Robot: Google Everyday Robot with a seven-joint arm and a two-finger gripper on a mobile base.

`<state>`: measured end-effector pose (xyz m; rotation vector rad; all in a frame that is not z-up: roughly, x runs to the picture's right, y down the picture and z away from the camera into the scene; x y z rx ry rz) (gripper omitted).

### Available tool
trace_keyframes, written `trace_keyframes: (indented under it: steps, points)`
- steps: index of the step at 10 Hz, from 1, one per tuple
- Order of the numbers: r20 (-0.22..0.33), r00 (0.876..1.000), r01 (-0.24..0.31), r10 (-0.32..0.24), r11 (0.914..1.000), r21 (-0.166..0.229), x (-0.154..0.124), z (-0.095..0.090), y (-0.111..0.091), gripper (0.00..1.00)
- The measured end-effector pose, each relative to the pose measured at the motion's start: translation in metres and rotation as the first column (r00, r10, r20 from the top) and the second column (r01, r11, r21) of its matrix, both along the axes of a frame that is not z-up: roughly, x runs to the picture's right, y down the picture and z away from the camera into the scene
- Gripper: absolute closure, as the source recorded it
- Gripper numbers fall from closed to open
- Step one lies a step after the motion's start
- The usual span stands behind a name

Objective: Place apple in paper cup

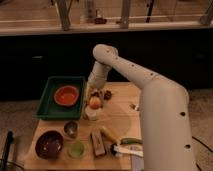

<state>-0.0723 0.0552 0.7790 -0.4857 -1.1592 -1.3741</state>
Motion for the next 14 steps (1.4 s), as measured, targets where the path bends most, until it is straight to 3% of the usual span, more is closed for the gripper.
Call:
trace_keyframes:
  steps: [3,14]
  points:
    - [0.010,1.000,0.001,-0.001,1.0000,-0.003,-0.0024,0.0012,-0.0011,0.21]
    - [-0.006,1.000,0.011,-0.011,0.9999,0.009,-0.0038,-0.0010,0.0001,0.20]
